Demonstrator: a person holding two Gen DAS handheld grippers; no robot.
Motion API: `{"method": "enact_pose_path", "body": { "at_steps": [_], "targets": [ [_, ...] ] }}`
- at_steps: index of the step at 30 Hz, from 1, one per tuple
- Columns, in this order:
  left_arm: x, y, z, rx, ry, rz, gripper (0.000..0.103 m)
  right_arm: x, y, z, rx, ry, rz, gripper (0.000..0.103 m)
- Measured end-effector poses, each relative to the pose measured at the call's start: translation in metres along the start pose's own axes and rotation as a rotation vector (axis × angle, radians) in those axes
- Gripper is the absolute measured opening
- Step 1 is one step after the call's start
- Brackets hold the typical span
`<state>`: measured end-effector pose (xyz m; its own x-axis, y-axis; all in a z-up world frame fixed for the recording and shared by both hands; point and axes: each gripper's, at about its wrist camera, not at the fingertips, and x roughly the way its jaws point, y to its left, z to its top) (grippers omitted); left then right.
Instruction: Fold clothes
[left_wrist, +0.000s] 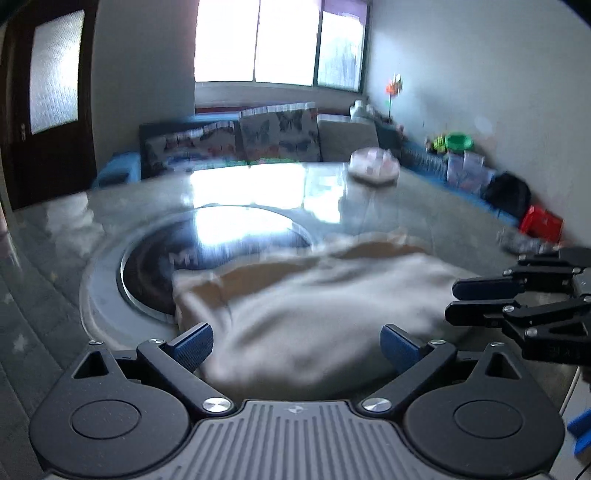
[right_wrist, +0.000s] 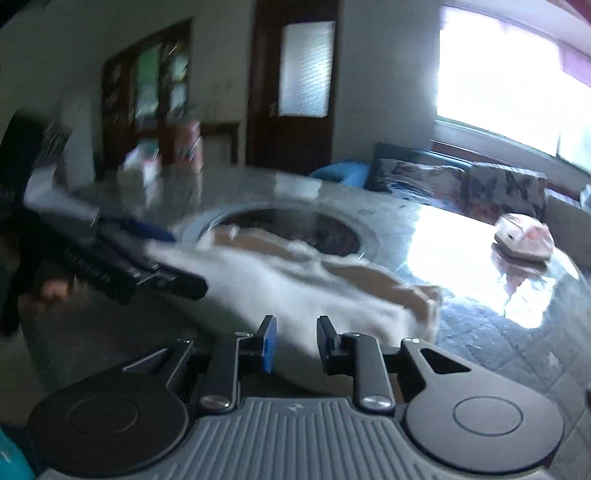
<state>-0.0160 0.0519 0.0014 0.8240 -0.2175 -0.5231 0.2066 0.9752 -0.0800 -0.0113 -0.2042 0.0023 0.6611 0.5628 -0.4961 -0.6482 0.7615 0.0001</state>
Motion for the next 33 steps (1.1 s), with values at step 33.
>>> {"method": "enact_pose_path", "body": {
  "at_steps": [33],
  "targets": [
    [0.032,-0.039,-0.018,0.050,0.065,-0.158,0.068,0.053,-0.051,0.016,0.047,0.085,-0.042,0.026]
  ]
}}
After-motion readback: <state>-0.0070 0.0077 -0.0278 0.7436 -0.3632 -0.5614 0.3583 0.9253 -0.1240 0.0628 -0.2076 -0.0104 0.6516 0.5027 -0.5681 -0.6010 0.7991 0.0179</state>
